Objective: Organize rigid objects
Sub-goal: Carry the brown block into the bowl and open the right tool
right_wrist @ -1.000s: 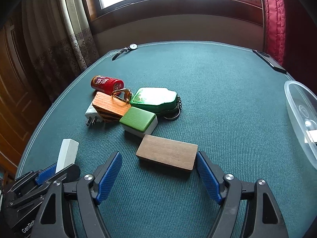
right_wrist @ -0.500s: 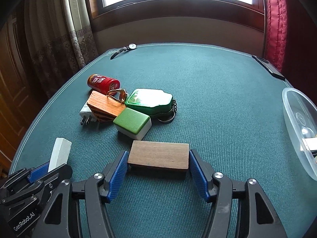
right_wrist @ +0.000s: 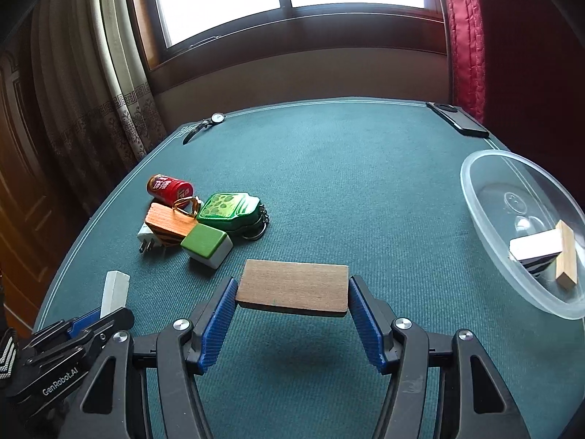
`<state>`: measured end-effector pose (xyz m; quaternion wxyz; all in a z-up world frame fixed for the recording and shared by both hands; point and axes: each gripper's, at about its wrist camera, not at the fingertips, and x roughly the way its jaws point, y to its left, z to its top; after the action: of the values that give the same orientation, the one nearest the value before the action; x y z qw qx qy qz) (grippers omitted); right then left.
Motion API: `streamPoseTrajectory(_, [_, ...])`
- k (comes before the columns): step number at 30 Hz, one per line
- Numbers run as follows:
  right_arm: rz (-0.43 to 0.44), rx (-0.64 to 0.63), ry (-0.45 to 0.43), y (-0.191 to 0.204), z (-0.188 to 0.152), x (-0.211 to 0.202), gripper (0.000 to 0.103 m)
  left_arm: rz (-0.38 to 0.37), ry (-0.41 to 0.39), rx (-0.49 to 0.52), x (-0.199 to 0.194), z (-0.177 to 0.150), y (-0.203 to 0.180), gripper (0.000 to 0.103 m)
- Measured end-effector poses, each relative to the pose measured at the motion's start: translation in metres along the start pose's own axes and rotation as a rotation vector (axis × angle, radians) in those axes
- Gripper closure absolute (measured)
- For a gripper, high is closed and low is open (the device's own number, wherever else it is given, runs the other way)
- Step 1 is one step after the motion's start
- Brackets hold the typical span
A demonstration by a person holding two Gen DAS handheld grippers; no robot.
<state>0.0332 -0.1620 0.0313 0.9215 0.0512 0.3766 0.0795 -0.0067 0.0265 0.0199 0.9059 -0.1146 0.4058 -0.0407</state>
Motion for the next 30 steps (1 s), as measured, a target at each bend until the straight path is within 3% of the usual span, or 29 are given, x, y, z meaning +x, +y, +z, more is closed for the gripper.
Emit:
streamPoseTrajectory(19, [-0.181, 0.163, -0.13, -0.107, -0.002, -0.062, 0.038, -0.036, -0.004, 0.077, -0.005, 0.004, -0.042, 0.073])
streamPoseTrajectory(30, [-0.248, 0.216, -0.137, -0.149, -0.004, -0.062, 0.038, -0.061, 0.001, 0.13, -0.005, 0.005, -0.069, 0.073])
